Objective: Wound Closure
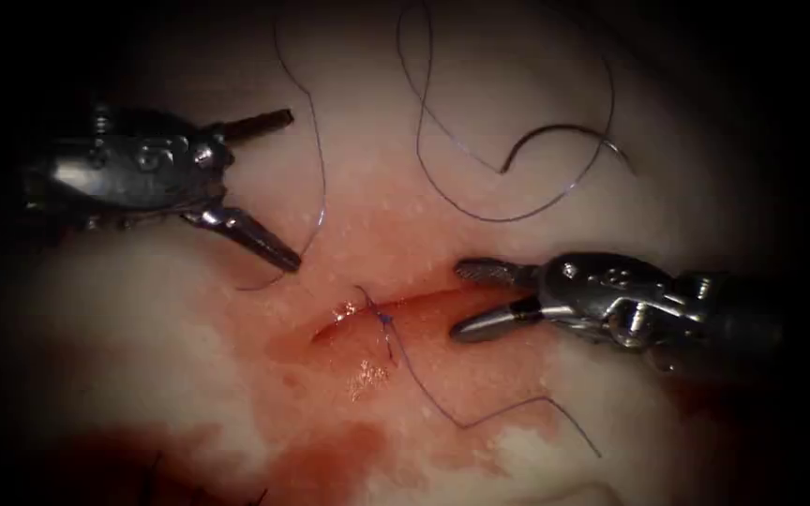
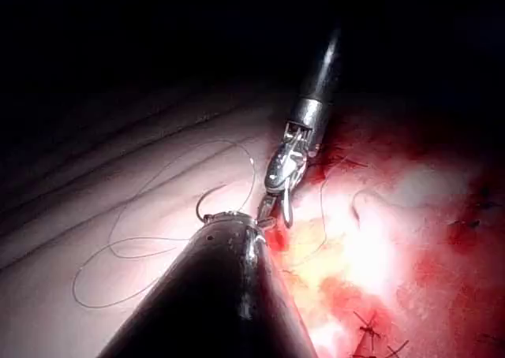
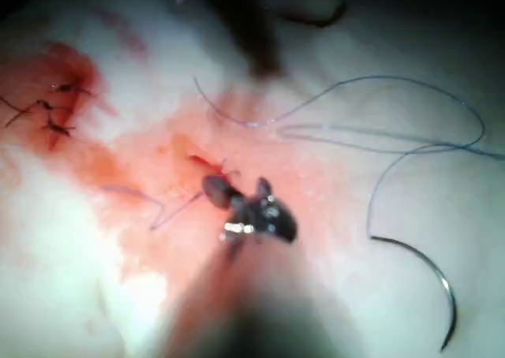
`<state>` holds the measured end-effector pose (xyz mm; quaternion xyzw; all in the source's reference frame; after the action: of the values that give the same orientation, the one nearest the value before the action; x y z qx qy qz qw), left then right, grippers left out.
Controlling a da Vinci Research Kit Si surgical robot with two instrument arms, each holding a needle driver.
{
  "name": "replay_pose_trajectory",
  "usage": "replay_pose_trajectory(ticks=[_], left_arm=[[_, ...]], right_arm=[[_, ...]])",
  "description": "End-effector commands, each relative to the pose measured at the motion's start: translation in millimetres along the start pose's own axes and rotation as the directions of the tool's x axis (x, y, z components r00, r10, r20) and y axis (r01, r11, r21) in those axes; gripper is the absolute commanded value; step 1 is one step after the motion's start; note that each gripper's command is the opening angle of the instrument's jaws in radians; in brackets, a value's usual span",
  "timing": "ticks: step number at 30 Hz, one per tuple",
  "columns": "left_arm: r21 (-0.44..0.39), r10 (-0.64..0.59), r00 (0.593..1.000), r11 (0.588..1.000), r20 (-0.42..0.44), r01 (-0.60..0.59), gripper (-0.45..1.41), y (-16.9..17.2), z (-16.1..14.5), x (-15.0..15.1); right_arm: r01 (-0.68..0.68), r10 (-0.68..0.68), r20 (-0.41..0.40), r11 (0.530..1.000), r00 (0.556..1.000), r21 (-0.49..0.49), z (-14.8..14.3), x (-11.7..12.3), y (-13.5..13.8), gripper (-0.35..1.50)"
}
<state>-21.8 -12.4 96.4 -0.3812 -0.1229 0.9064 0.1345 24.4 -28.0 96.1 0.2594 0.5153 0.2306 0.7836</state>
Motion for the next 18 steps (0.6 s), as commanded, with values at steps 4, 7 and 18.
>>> replay_pose_trajectory(ticks=[4,7,18], left_arm=[[-0.024,0.031,1.0,0.999,0.0,-0.031,0.99,3.6,4.6,0.8],[-0.04,0.058,0.998,0.998,0.019,-0.057,0.98,6.0,7.5,1.1],[-0.036,0.112,0.993,0.993,0.03,-0.111,0.93,9.0,15.1,1.9]], right_arm=[[0.003,-0.003,0.01,1.0,1.0,0.0,0.1,-0.1,0.6,1.3],[0.003,-0.003,0.01,1.0,1.0,0.001,-0.3,-0.1,0.7,1.3],[0.003,-0.003,0.01,1.0,1.0,0.001,-0.2,-0.1,0.7,1.3]])
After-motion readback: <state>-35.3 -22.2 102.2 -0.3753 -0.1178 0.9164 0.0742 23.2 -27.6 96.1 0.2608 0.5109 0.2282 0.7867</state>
